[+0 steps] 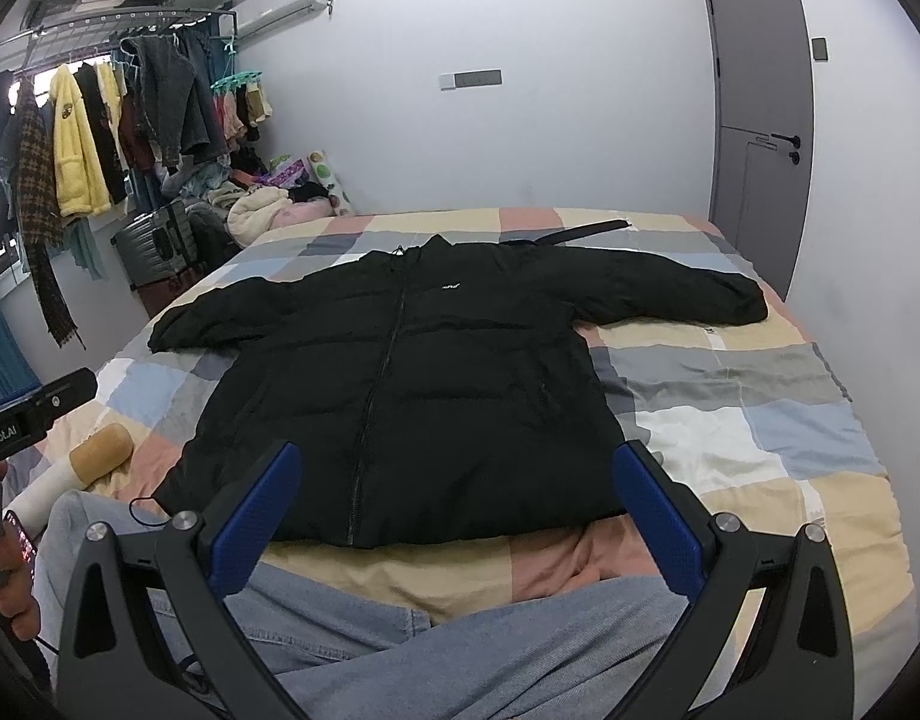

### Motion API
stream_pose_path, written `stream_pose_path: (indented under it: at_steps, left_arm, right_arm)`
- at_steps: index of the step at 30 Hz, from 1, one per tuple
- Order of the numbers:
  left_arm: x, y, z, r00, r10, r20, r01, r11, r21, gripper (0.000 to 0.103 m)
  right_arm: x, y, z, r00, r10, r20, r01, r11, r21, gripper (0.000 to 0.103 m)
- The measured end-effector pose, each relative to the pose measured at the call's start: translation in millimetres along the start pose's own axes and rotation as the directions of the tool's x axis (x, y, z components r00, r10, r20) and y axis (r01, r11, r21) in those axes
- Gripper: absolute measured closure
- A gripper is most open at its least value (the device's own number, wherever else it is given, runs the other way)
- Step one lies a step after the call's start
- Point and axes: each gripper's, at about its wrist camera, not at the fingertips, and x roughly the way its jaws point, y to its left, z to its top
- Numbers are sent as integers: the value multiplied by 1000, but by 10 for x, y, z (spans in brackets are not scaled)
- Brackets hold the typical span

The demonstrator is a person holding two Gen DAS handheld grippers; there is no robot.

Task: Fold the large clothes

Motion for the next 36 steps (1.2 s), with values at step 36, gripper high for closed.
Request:
stream_pose_path:
  at_steps: [36]
  left_arm:
    - [1071,-380,502,989,-149,4,148,988,36,1]
  right_arm:
    - [1003,-1477,1104,978,-165,128,147,979,138,0]
